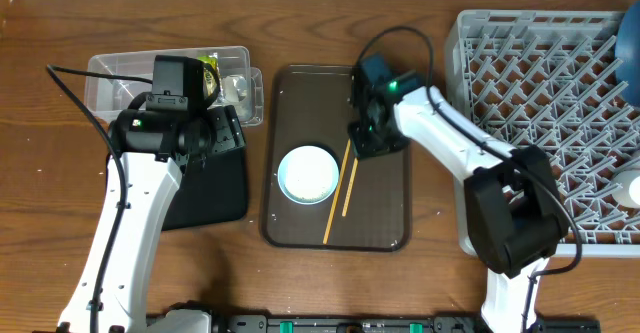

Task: Sort waste into correct bins and load items into the dishwasher rack
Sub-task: 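Reach the right gripper to the chopsticks on the brown tray and grasp one, then carry the chopstick into the dish rack and drop it, then return the right gripper to the tray and grasp the second chopstick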

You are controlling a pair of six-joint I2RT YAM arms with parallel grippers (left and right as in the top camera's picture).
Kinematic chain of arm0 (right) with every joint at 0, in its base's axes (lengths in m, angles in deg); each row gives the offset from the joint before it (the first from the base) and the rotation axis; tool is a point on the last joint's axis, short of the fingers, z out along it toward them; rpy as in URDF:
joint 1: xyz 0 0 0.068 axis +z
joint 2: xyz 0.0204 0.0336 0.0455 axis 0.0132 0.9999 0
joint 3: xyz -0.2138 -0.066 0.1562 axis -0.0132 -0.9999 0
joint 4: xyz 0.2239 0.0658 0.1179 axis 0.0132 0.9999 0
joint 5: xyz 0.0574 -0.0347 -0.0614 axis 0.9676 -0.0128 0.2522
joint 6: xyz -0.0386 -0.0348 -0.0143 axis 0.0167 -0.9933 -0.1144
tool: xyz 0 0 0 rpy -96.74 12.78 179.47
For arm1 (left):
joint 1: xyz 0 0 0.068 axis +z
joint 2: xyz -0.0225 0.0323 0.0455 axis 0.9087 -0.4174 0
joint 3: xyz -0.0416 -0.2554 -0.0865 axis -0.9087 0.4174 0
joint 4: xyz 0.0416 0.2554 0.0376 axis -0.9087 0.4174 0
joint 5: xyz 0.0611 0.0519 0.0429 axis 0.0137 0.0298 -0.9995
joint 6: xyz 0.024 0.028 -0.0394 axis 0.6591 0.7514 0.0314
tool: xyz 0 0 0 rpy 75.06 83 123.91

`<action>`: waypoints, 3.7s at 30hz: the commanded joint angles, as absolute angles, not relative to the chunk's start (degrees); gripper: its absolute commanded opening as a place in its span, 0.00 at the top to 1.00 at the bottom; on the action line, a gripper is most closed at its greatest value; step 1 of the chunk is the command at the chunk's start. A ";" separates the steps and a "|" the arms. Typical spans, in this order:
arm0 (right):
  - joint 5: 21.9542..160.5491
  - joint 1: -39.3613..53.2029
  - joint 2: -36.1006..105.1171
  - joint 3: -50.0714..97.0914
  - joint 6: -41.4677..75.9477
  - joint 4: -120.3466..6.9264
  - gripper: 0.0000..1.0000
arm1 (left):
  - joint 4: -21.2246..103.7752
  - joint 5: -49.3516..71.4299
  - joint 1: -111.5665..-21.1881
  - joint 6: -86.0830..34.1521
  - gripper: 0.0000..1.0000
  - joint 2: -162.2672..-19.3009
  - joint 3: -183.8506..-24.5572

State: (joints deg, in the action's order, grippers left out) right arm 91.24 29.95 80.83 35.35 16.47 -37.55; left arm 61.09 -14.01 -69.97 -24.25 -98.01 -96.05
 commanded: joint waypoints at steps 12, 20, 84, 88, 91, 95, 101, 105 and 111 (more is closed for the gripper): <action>79.88 35.06 81.14 29.55 23.73 -42.80 0.64 | 61.48 -14.71 -69.73 -24.29 0.21 -98.14 -96.01; 79.13 35.28 81.14 29.55 24.10 -41.33 0.87 | 61.48 -14.69 -69.73 -24.29 0.21 -98.14 -96.01; 94.08 7.63 60.05 42.73 -0.88 -34.43 0.47 | 61.48 -14.69 -69.73 -24.32 0.21 -98.14 -96.01; 94.34 14.04 62.17 42.27 4.08 -34.67 0.46 | 61.48 -14.69 -69.73 -24.32 0.21 -98.14 -96.01; 94.15 18.69 65.10 42.10 7.49 -34.67 0.46 | 61.48 -14.69 -69.73 -24.32 0.21 -98.14 -96.01; 92.14 23.96 70.39 42.10 13.00 -34.69 0.43 | 61.48 -14.69 -69.73 -24.32 0.21 -98.14 -96.01; 91.57 28.79 78.67 42.10 19.75 -37.38 0.45 | 61.48 -14.69 -69.73 -24.32 0.21 -98.14 -96.01; 91.59 30.67 83.15 42.10 22.88 -38.12 0.46 | 61.48 -14.69 -69.73 -24.32 0.21 -98.14 -96.01; 89.01 32.92 87.72 42.08 24.37 -37.84 0.49 | 61.48 -14.69 -69.73 -24.32 0.21 -98.14 -96.01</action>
